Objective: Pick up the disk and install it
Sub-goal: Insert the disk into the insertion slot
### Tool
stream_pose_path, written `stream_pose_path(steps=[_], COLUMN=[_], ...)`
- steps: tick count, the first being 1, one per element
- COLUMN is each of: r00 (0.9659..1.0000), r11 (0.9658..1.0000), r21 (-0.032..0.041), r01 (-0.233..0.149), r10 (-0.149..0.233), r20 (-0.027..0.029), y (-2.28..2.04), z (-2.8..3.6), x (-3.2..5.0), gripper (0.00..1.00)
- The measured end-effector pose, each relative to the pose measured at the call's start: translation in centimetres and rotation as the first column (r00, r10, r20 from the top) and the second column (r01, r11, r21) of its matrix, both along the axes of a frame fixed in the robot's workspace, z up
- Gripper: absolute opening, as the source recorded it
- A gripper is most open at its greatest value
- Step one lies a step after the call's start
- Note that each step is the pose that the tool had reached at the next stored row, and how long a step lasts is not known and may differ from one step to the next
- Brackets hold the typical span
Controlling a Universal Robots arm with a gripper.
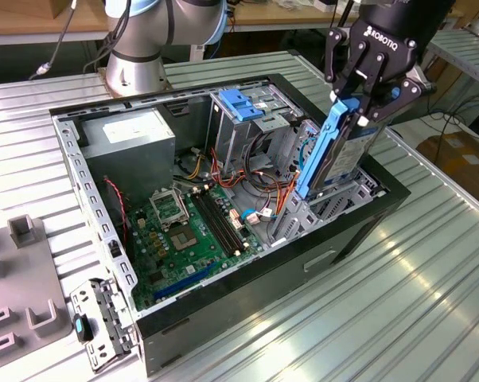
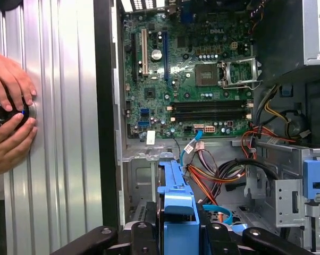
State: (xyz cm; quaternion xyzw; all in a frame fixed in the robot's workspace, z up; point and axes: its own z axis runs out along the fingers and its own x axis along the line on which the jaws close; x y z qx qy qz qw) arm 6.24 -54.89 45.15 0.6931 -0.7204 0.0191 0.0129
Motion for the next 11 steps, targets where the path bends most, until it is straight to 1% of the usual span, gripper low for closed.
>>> stream_pose_path(steps=[4,11], r00=[1.0,1.0], r11=[1.0,1.0], r21=[0.0039,0.0041], r01=[0.0,0.0], r10=[0.0,0.0], r20=[-0.0001,0.0], y=[0.0,-0.02], z=[-0.18,-0.35], x=[0.0,0.0], gripper=[0.37,0.37])
